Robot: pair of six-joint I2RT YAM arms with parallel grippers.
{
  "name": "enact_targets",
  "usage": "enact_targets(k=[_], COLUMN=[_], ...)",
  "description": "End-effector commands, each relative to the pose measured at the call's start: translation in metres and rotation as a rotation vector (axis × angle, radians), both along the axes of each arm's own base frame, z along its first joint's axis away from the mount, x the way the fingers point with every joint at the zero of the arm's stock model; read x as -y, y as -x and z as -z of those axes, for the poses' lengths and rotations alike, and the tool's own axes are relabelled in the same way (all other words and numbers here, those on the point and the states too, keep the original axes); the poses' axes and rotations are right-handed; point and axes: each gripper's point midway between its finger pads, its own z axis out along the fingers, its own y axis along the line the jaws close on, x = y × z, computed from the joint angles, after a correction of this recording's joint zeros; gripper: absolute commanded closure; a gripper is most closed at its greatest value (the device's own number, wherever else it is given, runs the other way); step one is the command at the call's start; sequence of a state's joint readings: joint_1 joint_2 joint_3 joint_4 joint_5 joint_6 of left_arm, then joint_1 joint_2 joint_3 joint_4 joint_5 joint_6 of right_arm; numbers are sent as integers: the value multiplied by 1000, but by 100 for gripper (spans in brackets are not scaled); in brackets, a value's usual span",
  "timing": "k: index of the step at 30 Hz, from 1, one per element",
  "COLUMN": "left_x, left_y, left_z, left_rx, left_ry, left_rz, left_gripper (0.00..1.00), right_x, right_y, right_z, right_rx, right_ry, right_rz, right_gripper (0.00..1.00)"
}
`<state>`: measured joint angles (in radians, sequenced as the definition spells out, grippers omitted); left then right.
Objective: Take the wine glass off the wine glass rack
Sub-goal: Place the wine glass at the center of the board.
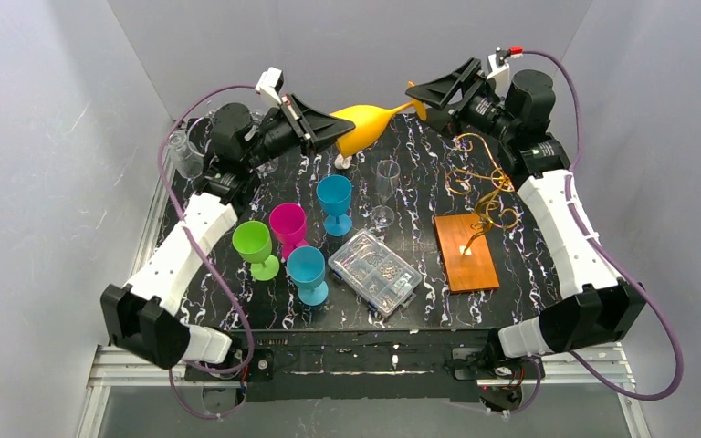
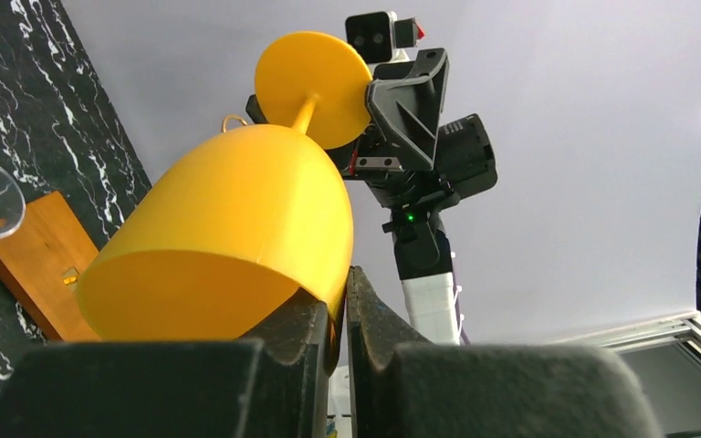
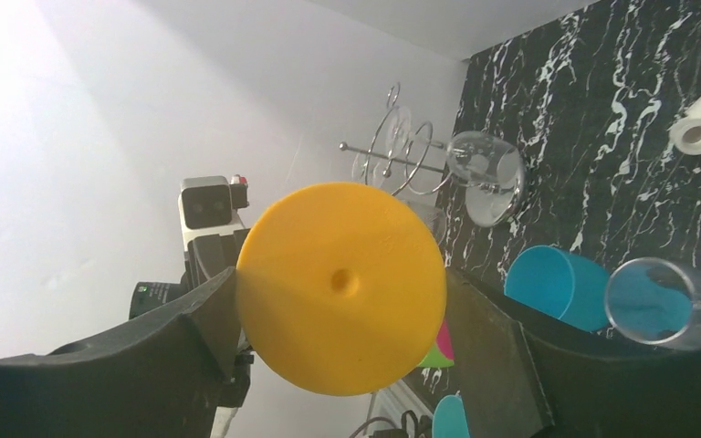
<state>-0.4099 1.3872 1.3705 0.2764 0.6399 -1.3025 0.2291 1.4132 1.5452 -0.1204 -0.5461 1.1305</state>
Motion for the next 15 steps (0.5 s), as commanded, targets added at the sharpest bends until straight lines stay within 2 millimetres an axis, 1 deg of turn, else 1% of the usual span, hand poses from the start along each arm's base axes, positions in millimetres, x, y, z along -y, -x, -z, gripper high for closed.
enact_targets(k=[1,3,4,7,9,12,15], left_x=[-13,-18,-21,-36,-50,-77,-112], left_y=[24,35,41,59,74,98,120], left_z=[-4,-6,-6,-12,0,9,21], left_rx=[36,45,49,88,95,99,93], left_ry=[-8,-6,-13,-95,-212,-335,-495], left_rz=[-32,-39,-42,-87,-129,-203,-297], left_gripper=[100,100,100,100,100,100,100], right_x=[-13,-10,-7,3,13,24,30], right_y=[45,51,55,64,69,77,84], right_z=[-44,-44,-44,-44,-38,-28,-16], right_rx=[192,196,191,203,193,176,164], right_ry=[6,36,60,141,195,273,336], right_rz=[-65,-52,-41,-8,30,64,64], right_gripper=[24,6,2,2,1,2,2])
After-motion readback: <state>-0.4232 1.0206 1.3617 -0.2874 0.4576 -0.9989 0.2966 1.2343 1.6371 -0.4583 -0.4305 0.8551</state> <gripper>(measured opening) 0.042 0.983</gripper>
